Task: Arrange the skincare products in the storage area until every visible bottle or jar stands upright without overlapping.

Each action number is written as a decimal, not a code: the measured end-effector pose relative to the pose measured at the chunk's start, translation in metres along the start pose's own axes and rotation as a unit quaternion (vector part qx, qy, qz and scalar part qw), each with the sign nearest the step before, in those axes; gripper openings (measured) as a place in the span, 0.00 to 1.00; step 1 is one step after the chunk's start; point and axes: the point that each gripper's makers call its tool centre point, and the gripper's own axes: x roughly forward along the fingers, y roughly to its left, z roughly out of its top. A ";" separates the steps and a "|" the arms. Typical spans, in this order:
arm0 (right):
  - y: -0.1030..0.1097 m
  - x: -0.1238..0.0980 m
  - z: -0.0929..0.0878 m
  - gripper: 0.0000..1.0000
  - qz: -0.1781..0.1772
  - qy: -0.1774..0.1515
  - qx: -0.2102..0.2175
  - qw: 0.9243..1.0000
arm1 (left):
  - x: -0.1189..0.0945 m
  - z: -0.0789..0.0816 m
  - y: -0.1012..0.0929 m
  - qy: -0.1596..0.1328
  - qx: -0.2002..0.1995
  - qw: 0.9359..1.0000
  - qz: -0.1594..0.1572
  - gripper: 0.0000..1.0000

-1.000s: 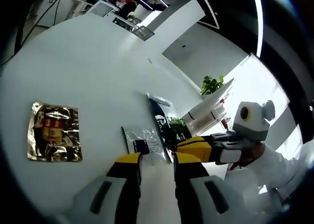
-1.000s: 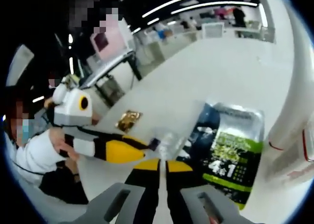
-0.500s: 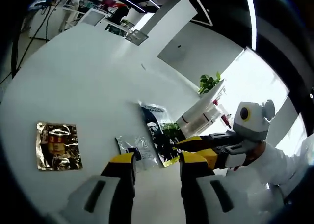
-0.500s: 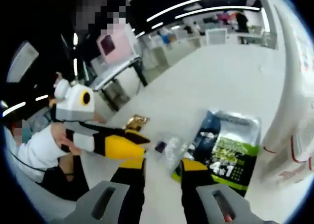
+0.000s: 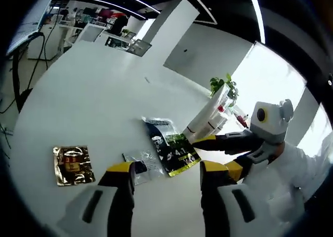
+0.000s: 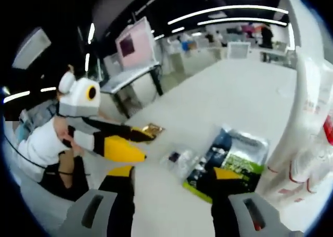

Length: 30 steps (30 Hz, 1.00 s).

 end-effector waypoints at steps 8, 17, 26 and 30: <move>0.005 -0.011 0.004 0.66 0.001 -0.003 -0.014 1.000 | -0.010 -0.003 -0.010 0.003 0.020 1.000 0.001 0.54; 0.008 -0.040 0.014 0.83 -0.001 -0.019 -0.045 0.999 | -0.020 -0.001 -0.011 0.018 0.050 0.999 0.012 0.63; 0.010 -0.058 0.022 0.89 -0.003 -0.037 -0.046 0.998 | -0.030 -0.001 -0.018 0.018 0.072 0.997 0.019 0.69; 0.013 -0.065 0.019 0.92 -0.004 -0.040 -0.046 0.998 | -0.030 -0.002 -0.018 0.018 0.073 0.997 0.016 0.71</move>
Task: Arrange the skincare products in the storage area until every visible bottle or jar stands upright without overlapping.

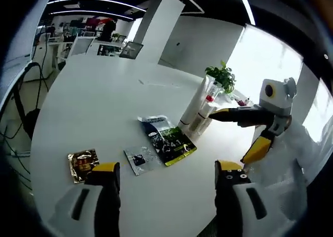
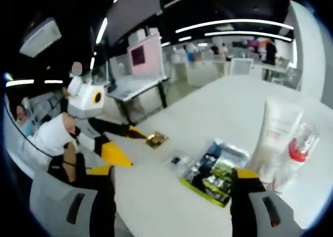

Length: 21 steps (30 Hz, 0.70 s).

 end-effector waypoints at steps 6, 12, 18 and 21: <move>-0.003 -0.015 -0.003 0.99 -0.020 0.002 -0.019 1.000 | -0.008 0.001 -0.006 -0.001 0.015 1.000 -0.001 0.77; -0.015 -0.036 -0.003 0.99 -0.047 -0.005 -0.023 0.999 | -0.016 0.005 -0.009 -0.005 0.026 1.000 -0.001 0.81; -0.030 -0.051 -0.008 0.99 -0.075 -0.006 -0.014 0.997 | -0.021 0.008 -0.012 -0.009 0.035 0.999 0.001 0.85; -0.032 -0.058 -0.011 0.99 -0.082 -0.006 -0.013 0.997 | -0.025 0.008 -0.015 -0.010 0.039 0.999 0.001 0.87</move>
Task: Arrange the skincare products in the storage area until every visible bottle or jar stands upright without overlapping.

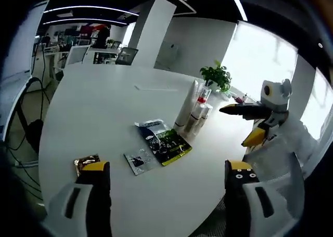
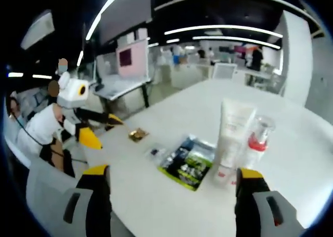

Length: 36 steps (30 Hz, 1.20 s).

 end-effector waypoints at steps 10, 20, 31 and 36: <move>-0.008 -0.009 -0.007 0.99 -0.012 0.008 -0.009 1.000 | -0.007 -0.002 -0.008 -0.007 0.006 1.000 0.003 0.95; -0.014 -0.015 -0.008 1.00 -0.026 0.004 -0.010 1.000 | -0.011 -0.005 -0.004 -0.008 0.006 1.000 0.010 0.99; -0.019 -0.014 -0.010 1.00 -0.031 0.011 -0.003 0.999 | -0.007 -0.003 -0.001 -0.005 0.006 1.000 0.006 0.99; -0.022 -0.013 -0.013 1.00 -0.034 0.020 -0.006 0.999 | -0.007 -0.003 0.002 -0.003 0.003 1.000 0.004 0.99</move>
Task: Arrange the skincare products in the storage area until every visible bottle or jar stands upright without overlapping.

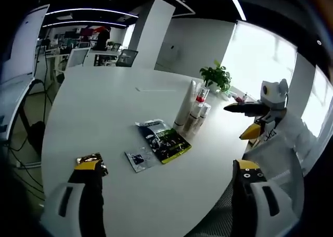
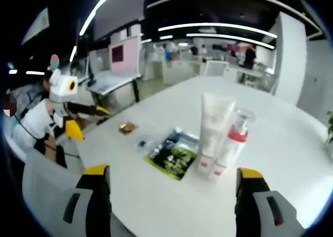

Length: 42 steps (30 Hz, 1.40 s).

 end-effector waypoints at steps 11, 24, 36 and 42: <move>-0.004 0.002 -0.003 1.00 -0.003 0.005 0.003 1.000 | 0.001 -0.002 0.004 0.002 -0.003 1.000 0.000 0.99; -0.003 0.008 -0.004 1.00 -0.001 0.009 0.005 1.000 | 0.001 -0.003 0.008 0.000 -0.008 1.000 -0.001 0.99; 0.003 0.015 -0.006 1.00 0.007 0.018 0.001 1.000 | 0.003 -0.007 0.010 0.003 -0.015 1.000 -0.001 0.99; 0.011 0.022 -0.001 1.00 0.018 0.020 -0.005 1.000 | 0.004 -0.008 0.013 0.006 -0.018 1.000 -0.003 0.99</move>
